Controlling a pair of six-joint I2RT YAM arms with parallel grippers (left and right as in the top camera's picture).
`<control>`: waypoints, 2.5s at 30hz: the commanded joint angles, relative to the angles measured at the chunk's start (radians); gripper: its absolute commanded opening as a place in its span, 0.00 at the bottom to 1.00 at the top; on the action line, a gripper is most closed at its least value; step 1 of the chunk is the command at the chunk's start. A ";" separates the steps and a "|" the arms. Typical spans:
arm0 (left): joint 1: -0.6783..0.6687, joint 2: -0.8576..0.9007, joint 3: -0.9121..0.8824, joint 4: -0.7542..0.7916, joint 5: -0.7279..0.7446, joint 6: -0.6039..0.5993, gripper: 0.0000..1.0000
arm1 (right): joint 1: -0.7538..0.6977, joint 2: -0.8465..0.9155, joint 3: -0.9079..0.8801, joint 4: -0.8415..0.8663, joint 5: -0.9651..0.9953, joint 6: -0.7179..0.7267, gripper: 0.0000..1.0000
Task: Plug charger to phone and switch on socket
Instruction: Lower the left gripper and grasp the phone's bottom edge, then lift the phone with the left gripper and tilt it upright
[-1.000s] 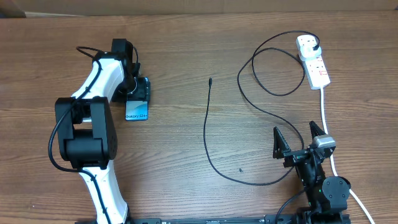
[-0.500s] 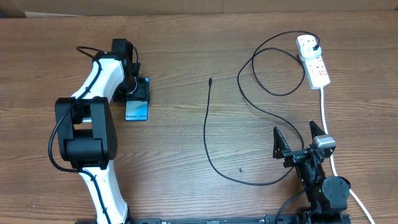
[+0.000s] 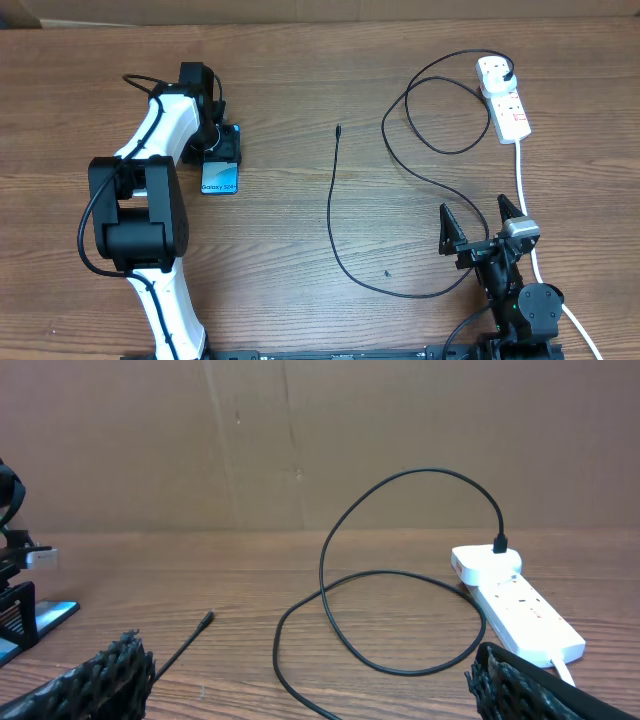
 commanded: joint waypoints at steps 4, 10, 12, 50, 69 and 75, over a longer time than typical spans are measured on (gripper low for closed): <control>-0.007 0.018 -0.014 -0.013 0.035 -0.093 0.04 | 0.005 -0.008 -0.010 0.003 0.010 0.000 1.00; -0.007 0.016 0.075 -0.072 0.072 -0.177 0.04 | 0.005 -0.008 -0.010 0.003 0.010 0.000 1.00; -0.007 0.016 0.124 -0.095 0.119 -0.200 0.04 | 0.005 -0.008 -0.010 0.003 0.010 0.000 1.00; -0.007 0.016 0.292 -0.359 1.033 -0.933 0.04 | 0.005 -0.008 -0.010 0.003 0.010 0.000 1.00; -0.008 0.016 0.292 -0.434 1.290 -0.837 0.04 | 0.005 0.010 0.001 0.015 -0.192 0.051 1.00; -0.008 0.016 0.292 -0.424 1.218 -0.855 0.04 | 0.005 0.156 0.121 0.015 -0.279 0.166 1.00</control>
